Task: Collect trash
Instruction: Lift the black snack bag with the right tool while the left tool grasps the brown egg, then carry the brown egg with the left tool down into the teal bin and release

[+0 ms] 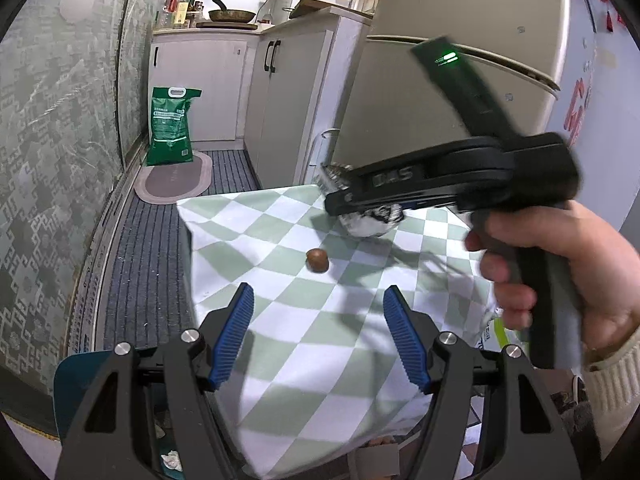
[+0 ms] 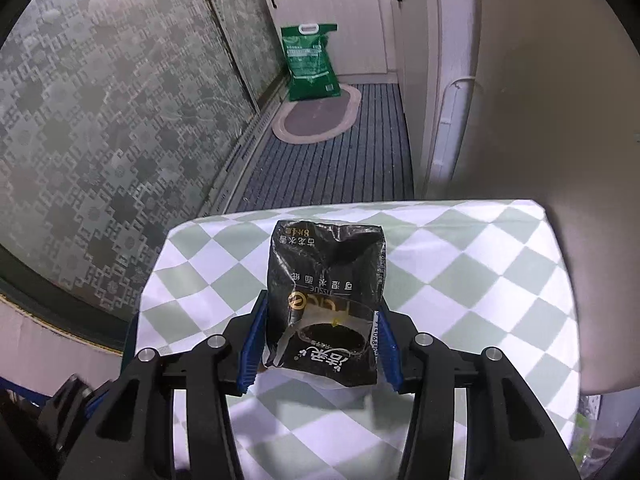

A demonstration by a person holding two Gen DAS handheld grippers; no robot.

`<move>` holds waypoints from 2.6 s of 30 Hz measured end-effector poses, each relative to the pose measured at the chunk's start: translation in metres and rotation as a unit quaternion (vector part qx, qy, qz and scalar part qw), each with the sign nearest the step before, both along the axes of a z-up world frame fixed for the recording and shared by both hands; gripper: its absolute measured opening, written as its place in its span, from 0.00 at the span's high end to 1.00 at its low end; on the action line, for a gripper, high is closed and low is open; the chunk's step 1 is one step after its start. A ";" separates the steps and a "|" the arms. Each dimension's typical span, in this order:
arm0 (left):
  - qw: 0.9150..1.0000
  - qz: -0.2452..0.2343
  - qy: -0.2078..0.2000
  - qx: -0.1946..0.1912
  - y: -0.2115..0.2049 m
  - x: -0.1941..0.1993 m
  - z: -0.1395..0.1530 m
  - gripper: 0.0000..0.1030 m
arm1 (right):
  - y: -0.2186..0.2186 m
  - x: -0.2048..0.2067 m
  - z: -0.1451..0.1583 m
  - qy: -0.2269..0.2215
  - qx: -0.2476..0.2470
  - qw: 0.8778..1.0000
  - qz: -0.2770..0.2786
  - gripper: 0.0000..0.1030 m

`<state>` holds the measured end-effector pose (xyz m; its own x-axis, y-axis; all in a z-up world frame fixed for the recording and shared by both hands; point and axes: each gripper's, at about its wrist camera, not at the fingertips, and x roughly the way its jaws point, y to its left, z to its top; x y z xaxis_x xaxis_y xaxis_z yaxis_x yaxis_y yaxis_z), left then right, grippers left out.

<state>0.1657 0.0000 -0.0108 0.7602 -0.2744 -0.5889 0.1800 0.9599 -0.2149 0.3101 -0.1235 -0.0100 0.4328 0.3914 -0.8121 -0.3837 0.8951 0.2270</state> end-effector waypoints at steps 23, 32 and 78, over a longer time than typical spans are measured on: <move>0.996 0.044 0.064 0.042 -0.030 0.056 -0.024 0.70 | -0.059 -0.041 0.040 -0.065 0.021 0.997 0.032 0.52; 0.993 0.072 0.064 0.068 -0.039 0.070 -0.026 0.69 | -0.067 -0.044 0.038 -0.064 0.022 0.997 0.034 0.52; 0.985 0.159 0.023 0.062 0.066 -0.003 0.010 0.81 | 0.037 -0.070 0.035 -0.054 0.007 0.992 0.112 0.52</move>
<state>0.1624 0.0662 -0.0009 0.7679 0.0504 -0.6386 -0.1415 0.9856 -0.0923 0.2397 -0.0866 0.0249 0.4183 0.4987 -0.7591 -0.5960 0.7814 0.1850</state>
